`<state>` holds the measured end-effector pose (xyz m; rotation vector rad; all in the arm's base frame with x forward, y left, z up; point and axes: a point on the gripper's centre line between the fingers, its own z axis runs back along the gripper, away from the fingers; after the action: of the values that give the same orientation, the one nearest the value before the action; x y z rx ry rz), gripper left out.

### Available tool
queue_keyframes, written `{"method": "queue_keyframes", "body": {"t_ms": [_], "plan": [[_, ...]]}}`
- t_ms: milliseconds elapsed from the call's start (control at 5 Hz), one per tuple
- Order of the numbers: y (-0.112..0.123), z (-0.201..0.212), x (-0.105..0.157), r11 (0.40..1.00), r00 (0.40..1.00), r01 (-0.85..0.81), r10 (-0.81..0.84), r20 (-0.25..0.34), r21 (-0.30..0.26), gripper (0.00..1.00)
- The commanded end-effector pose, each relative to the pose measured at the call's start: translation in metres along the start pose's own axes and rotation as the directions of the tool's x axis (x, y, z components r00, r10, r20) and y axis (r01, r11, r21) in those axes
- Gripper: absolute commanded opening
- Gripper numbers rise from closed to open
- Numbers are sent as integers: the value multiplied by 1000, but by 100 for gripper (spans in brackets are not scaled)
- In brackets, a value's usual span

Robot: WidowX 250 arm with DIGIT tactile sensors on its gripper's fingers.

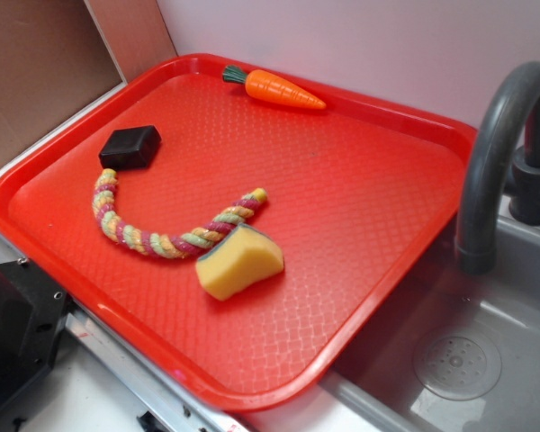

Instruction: Grab the green sponge.

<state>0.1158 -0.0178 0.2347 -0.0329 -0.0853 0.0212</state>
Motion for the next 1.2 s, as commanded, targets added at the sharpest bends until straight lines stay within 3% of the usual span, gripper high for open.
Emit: {"method": "queue_keyframes", "body": {"t_ms": [0, 200, 400, 600, 800, 1000], "plan": [[0, 0, 0, 1000, 1000, 0, 0, 0, 0, 100], [-17, -13, 8, 995, 993, -102, 101, 56, 1, 100], [-55, -17, 23, 995, 983, -96, 100, 154, -29, 100], [-79, -26, 34, 999, 984, -43, 48, 173, -32, 100], [-94, -41, 43, 996, 986, 37, -24, 168, -76, 100], [-98, -73, 50, 988, 987, 128, -118, 110, -90, 100]]}}
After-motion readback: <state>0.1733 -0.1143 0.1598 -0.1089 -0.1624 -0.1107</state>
